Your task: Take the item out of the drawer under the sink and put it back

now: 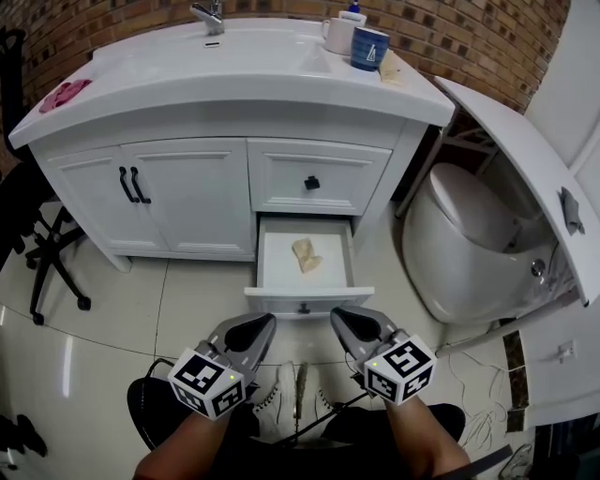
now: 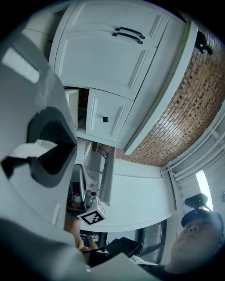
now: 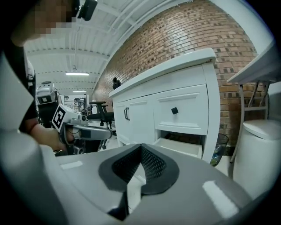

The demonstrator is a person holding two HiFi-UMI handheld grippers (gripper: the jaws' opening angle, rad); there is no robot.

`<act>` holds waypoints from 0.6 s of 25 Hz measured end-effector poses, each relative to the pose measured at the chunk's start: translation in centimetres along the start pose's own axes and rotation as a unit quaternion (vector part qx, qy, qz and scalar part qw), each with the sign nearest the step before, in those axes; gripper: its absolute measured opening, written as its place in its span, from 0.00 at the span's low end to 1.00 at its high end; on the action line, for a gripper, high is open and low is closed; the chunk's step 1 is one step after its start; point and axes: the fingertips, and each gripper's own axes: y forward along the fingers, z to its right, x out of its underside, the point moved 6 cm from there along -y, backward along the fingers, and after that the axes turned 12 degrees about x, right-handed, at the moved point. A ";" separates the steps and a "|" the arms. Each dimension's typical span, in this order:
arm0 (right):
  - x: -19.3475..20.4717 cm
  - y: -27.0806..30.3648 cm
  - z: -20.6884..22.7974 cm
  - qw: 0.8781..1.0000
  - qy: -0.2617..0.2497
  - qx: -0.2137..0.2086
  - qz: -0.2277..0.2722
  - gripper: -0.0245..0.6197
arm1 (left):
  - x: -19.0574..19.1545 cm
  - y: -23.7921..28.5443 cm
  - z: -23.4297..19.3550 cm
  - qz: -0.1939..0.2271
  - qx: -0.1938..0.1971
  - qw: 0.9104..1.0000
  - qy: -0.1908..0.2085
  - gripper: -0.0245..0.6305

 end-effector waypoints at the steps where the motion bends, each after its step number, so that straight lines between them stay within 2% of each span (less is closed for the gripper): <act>1: 0.0 -0.2 -0.1 1.000 0.002 -0.002 0.001 0.05 | 0.0 0.1 0.1 0.000 0.002 1.000 0.000 0.05; 7: -0.3 -2.4 -1.3 1.000 0.009 -0.004 0.011 0.05 | -0.5 -0.3 1.7 0.002 0.014 1.000 0.011 0.05; 15: -0.4 -6.8 -3.8 0.999 0.014 0.004 0.030 0.05 | -0.8 -3.1 5.0 0.013 0.011 0.999 0.029 0.05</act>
